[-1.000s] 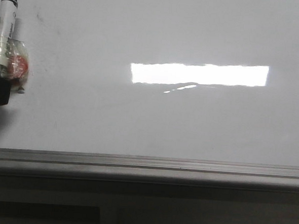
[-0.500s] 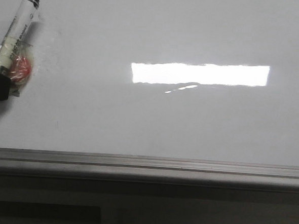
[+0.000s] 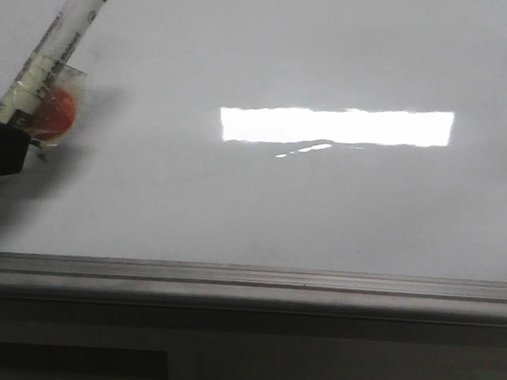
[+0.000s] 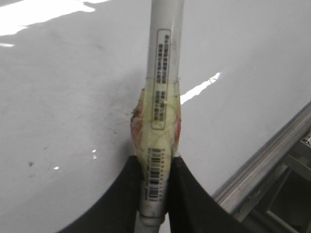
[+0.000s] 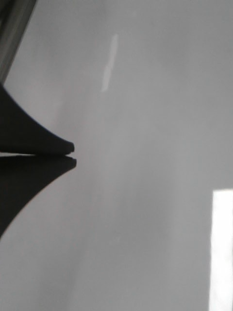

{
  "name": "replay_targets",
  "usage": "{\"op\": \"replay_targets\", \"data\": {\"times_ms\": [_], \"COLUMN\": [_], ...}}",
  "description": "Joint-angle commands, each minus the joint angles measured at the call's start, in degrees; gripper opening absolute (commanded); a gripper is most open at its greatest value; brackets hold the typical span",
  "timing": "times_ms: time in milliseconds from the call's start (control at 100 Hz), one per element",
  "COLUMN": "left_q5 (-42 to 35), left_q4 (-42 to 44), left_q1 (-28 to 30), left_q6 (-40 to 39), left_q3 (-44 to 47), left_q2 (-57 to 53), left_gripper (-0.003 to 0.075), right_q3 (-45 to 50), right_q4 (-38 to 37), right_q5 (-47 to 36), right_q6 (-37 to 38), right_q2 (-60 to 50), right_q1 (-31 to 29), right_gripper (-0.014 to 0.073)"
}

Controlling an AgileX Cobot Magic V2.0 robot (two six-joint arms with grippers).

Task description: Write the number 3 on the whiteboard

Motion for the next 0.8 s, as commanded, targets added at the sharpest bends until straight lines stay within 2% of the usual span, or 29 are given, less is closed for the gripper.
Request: {"op": "replay_targets", "data": {"times_ms": [0,120,310,380,430,540,600,790], "left_q5": [-4.2,-3.9,-3.9,-3.9,-3.9,-4.4,-4.7,-4.7], "left_q4": [3.3,7.6,15.3,18.7,22.3,29.5,31.7,34.3], "left_q1": [-0.8,-0.8,-0.8,-0.8,-0.8,-0.8,-0.8,-5.6], "left_q6": [-0.5,-0.5,-0.4,-0.4,-0.4,-0.4,-0.4,-0.4], "left_q3": [-2.7,-4.1,-4.4,-4.4,-4.4,-4.4,-4.4,-4.3], "left_q2": [-0.5,-0.5,-0.5,-0.5,-0.5,-0.5,-0.5,-0.5], "left_gripper": [-0.0020,-0.0020,-0.0020,-0.0020,-0.0020,-0.0020,-0.0020,-0.0020], "right_q3": [-2.7,-2.7,-2.9,-3.5,-4.6,-7.8,-9.8,-15.0], "right_q4": [0.8,0.8,0.7,0.7,0.7,0.7,0.7,0.7], "right_q5": [-7.1,-15.4,-22.9,-23.4,-23.5,-23.3,-23.2,-22.9], "right_q6": [-4.1,-10.5,-12.3,-12.3,-12.3,-12.3,-12.3,-12.3], "right_q2": [4.4,9.1,15.8,18.3,20.4,24.0,25.9,31.4], "right_q1": [5.7,15.8,29.8,34.2,37.2,41.4,42.3,42.4], "right_gripper": [-0.0054,-0.0054,-0.0049,-0.0008,0.0063,0.0246,0.0305,0.0323]}}
